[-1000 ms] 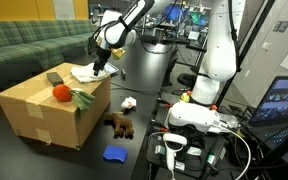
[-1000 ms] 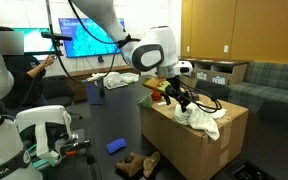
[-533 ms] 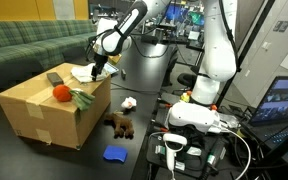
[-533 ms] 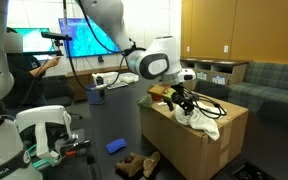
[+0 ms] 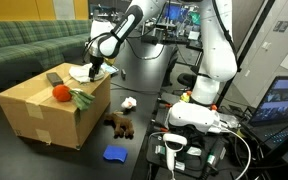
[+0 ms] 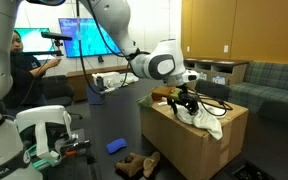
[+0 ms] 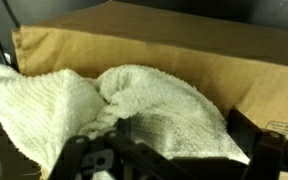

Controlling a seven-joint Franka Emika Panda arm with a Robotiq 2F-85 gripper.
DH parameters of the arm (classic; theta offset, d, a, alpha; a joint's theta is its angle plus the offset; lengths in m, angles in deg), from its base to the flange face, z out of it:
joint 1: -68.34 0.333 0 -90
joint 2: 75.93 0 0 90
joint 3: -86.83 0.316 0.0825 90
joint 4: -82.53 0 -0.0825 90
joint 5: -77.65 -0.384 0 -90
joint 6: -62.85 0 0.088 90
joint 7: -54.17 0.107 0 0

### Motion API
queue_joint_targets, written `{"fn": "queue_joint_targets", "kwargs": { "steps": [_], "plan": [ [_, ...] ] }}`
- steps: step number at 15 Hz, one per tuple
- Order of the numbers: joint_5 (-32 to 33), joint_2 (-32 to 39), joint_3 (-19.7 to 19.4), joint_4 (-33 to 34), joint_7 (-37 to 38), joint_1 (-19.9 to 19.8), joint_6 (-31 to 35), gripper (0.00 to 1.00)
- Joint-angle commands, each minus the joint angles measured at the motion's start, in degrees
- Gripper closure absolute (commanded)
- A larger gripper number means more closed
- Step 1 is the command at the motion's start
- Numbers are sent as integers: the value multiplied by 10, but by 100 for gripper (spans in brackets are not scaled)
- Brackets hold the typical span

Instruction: Swap the things on the box with the things on the table

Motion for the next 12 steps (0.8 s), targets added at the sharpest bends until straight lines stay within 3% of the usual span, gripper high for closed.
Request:
{"fn": "queue_joint_targets", "kwargs": {
  "steps": [1, 9, 11, 12],
  "plan": [
    [11, 16, 2, 41, 1, 4, -51, 26],
    [10, 7, 10, 69, -21, -2, -131, 89],
    [18, 0, 5, 65, -16, 1, -131, 100],
    [20, -7, 4, 61, -20, -2, -134, 100]
  ]
}}
